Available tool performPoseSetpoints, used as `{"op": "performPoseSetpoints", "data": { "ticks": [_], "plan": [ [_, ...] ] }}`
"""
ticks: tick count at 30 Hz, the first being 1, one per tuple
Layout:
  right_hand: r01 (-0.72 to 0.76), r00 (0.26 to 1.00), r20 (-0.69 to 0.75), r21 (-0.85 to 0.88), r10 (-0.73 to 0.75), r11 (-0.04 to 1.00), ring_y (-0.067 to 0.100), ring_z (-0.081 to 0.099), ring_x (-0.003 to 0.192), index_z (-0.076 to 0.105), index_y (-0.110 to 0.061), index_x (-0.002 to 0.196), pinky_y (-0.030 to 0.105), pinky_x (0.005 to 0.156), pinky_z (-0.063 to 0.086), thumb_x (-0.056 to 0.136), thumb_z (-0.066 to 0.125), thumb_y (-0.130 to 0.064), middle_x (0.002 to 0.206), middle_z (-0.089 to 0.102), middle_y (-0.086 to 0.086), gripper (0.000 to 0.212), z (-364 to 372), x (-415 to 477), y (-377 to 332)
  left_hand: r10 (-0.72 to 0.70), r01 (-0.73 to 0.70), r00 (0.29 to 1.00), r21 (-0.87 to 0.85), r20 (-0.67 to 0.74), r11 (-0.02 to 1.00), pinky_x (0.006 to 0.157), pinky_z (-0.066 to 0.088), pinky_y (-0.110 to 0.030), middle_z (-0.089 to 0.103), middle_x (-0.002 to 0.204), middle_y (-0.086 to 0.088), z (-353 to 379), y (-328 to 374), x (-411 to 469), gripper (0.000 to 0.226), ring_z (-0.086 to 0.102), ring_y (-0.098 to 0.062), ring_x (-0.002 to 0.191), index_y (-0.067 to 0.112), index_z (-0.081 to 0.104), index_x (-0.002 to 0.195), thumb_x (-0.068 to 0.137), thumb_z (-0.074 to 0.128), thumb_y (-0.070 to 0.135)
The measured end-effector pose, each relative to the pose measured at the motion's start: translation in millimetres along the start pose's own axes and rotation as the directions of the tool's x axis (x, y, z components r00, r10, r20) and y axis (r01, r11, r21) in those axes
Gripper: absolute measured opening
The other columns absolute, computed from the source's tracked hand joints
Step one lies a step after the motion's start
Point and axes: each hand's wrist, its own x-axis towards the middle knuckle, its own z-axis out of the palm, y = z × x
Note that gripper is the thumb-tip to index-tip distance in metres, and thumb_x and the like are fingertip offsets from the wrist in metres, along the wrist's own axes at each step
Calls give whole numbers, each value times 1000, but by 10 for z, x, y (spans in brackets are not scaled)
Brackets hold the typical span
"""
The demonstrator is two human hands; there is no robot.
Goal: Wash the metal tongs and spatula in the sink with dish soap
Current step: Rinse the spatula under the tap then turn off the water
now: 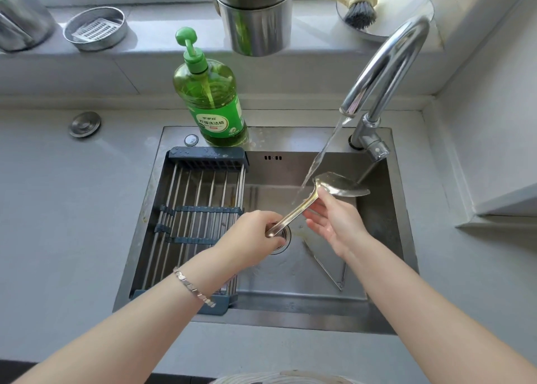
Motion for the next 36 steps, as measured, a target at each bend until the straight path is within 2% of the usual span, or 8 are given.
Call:
{"op": "performPoseSetpoints", "data": {
  "ticks": [4,8,13,17,23,28,33,36],
  "plan": [
    [26,995,-101,-9,-27,1000,13,59,63,57,-10,75,14,41,48,95,50,-16,75,59,4,22,48,49,-34,-28,27,1000,48,4,998,78,53,-34,61,82,6,-79,-57,-15,25,60,-17,80,24,61,107,83,67,26],
    [114,966,-246,113,-83,987,10,57,66,58,-10,75,15,43,49,93,52,-15,79,59,3,20,-2,161,-174,-178,175,984,169,6,970,60,45,-25,52,63,4,-158,-172,-25,21,52,-15,58,18,57,79,82,62,39],
    [117,982,-149,6,-115,993,8,53,66,59,-14,68,20,67,48,91,57,-11,70,57,-1,23,231,112,-7,-175,212,970,235,-171,948,57,44,-25,51,59,3,-146,-122,-17,17,52,-19,56,17,57,74,83,57,31],
    [30,998,51,-81,-26,996,7,55,63,59,-14,69,17,62,47,89,58,-9,65,58,-1,20,483,-59,300,-176,231,962,278,-210,932,60,43,-26,54,65,2,-171,-75,9,13,58,-23,65,18,55,75,82,55,29],
    [30,998,-52,179,-21,983,7,49,61,61,-10,73,17,58,46,88,58,-3,71,56,1,16,404,190,-5,-182,252,956,325,-231,911,56,43,-24,51,63,3,-319,-151,-62,11,53,-18,60,18,54,78,84,56,28],
    [16,988,152,-55,-7,998,5,60,57,62,-13,77,13,53,49,89,56,-2,73,61,0,18,581,5,223,-188,252,955,299,-227,920,55,44,-25,50,62,3,-338,-186,-75,12,53,-18,58,19,54,76,83,57,28],
    [-3,1000,-14,206,6,979,6,54,60,61,-7,76,14,55,53,88,57,-2,73,57,2,14,457,165,39,-179,249,956,317,-232,915,51,41,-23,50,61,4,-350,-212,-86,11,51,-15,55,19,54,78,84,57,28],
    [-7,996,90,47,3,999,8,59,69,61,-11,77,14,62,55,88,57,0,76,62,1,16,529,38,232,-178,247,958,328,-226,912,55,41,-24,50,63,3,-310,-193,-79,8,55,-20,61,19,57,82,83,56,27]
  ]
}}
